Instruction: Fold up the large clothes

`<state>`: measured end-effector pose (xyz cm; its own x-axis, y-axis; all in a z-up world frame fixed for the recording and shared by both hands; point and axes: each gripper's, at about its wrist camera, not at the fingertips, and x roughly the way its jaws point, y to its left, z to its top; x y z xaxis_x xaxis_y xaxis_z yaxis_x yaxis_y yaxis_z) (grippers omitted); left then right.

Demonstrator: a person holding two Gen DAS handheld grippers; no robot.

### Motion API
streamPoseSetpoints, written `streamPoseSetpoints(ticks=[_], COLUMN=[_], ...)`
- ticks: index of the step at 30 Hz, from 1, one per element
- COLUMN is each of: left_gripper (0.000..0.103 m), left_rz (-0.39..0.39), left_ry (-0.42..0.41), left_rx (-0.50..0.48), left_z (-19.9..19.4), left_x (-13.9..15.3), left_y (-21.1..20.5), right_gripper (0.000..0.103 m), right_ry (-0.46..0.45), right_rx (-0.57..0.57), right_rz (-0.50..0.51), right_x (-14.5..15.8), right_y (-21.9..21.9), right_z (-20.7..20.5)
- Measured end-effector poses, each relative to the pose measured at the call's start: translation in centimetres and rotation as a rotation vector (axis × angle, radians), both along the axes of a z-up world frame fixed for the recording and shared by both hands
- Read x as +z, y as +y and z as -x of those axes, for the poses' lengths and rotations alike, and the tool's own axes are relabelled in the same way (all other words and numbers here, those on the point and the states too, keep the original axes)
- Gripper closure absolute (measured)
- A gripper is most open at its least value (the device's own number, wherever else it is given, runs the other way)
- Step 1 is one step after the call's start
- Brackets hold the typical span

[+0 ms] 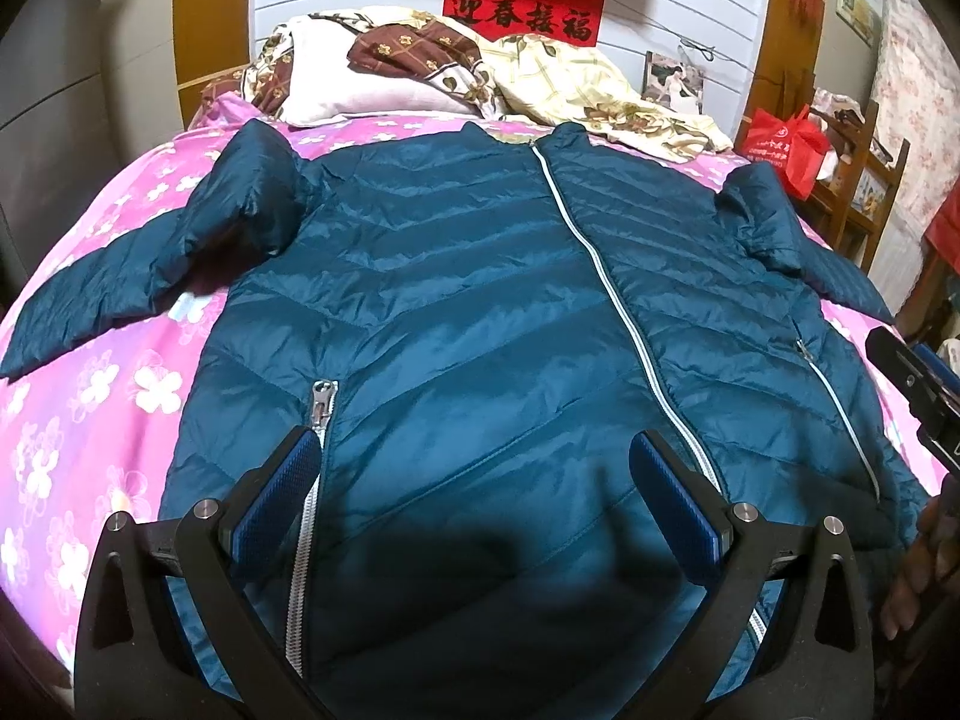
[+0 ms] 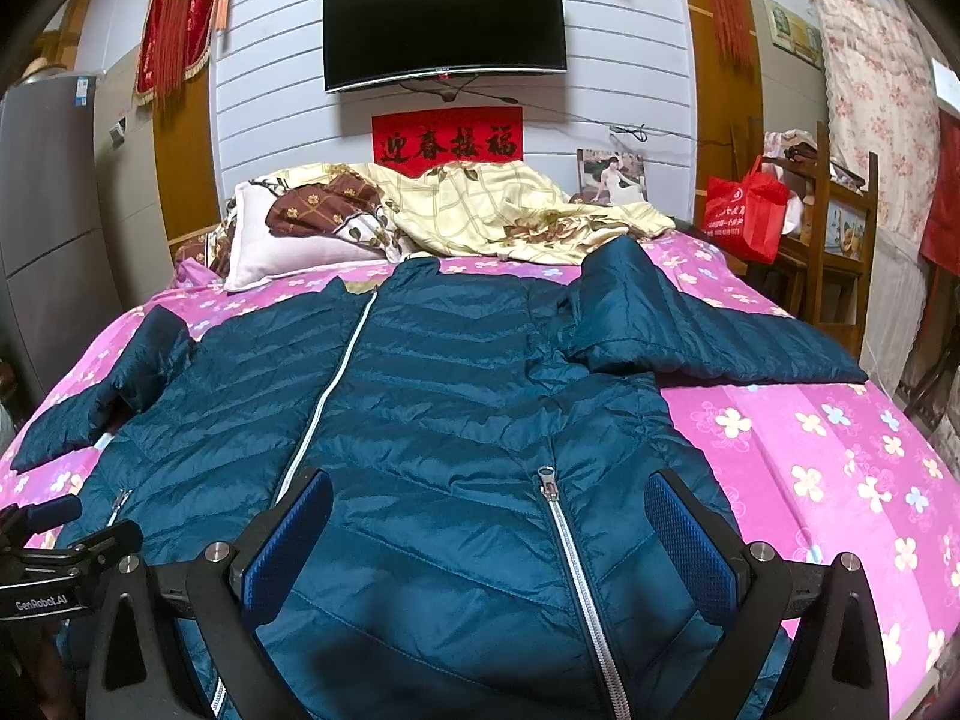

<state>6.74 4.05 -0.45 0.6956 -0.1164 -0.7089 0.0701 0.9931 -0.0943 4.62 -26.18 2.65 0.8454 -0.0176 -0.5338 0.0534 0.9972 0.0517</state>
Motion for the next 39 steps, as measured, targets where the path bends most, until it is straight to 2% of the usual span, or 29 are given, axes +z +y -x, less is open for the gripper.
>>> streamPoseSetpoints(ticks=[15, 21, 39], left_gripper=[0.000, 0.000, 0.000], left_rz=[-0.023, -0.027, -0.028], left_ry=[0.010, 0.012, 0.012], left_rx=[0.004, 0.004, 0.005], left_z=[-0.3, -0.3, -0.3], left_x=[-0.5, -0.7, -0.7], left_y=[-0.2, -0.3, -0.3], right_gripper=[0.000, 0.000, 0.000], right_ry=[0.028, 0.071, 0.074], right_rx=[-0.047, -0.082, -0.080], right_rz=[0.036, 0.045, 0.043], right_x=[-0.5, -1.0, -1.0], right_y=[-0.4, -1.0, -1.2], right_z=[0.0, -0.5, -0.6])
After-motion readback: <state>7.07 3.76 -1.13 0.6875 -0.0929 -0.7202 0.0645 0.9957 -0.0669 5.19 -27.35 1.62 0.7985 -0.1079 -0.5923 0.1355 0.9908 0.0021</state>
